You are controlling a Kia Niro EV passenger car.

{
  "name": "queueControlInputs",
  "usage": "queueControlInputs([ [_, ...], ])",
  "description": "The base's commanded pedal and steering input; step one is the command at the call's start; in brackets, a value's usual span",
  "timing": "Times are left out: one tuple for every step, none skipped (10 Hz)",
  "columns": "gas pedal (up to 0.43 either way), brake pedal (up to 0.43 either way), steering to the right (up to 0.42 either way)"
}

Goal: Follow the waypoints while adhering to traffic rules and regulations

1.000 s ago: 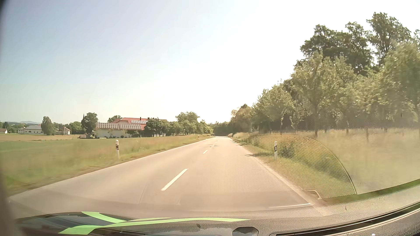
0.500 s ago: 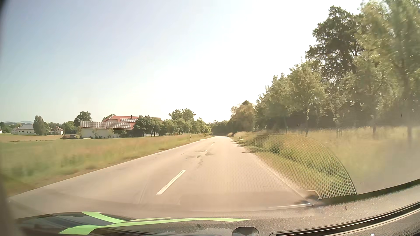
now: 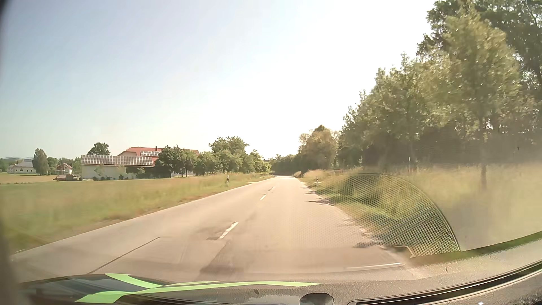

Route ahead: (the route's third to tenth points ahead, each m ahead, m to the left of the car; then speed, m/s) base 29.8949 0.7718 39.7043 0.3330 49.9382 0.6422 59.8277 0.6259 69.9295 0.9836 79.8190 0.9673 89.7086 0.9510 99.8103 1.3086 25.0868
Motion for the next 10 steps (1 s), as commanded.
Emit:
queueControlInputs([
  [0.248,0.000,-0.001],
  [0.248,0.000,-0.001],
  [0.248,0.000,-0.001],
  [0.228,0.000,-0.001],
  [0.209,0.000,-0.001],
  [0.189,0.000,-0.001],
  [0.189,0.000,-0.001],
  [0.189,0.000,0.000],
  [0.189,0.000,-0.001],
  [0.150,0.000,0.000],
])
